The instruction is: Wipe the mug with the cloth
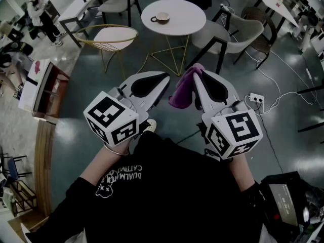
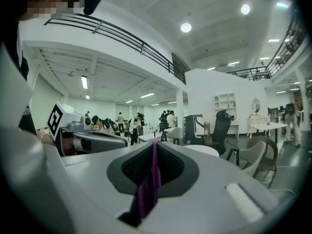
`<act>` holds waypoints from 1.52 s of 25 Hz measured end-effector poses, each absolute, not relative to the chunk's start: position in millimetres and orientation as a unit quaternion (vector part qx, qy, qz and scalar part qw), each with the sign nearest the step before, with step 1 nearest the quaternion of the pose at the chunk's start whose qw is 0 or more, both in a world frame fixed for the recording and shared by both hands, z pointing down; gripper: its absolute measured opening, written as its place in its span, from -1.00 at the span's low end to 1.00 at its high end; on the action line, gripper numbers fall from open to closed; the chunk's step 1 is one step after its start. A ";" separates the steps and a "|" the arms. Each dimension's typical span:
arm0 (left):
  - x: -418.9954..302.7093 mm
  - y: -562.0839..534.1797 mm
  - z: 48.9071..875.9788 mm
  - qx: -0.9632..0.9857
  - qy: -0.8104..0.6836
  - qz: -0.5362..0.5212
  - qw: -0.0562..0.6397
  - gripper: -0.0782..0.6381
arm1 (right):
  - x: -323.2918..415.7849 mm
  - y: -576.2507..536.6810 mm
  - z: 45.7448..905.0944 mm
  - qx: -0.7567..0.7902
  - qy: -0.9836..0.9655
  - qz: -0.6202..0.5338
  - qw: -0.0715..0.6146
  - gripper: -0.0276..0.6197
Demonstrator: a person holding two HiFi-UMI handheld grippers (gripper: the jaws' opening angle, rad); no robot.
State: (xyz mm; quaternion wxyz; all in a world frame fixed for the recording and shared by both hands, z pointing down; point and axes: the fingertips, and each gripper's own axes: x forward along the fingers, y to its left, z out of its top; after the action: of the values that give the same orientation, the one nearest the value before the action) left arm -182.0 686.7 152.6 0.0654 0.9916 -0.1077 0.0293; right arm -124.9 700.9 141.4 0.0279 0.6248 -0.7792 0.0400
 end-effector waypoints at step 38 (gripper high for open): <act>-151.5 355.0 114.8 0.997 -0.046 -0.047 0.046 -0.78 | -58.4 375.1 115.0 0.676 -0.731 0.089 -0.024 -0.82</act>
State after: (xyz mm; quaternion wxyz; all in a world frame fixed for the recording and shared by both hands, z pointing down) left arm -151.5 355.0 114.8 0.0464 0.9968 -0.0460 -0.0467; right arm -58.4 375.1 115.0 -0.0245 0.6760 -0.7311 0.0885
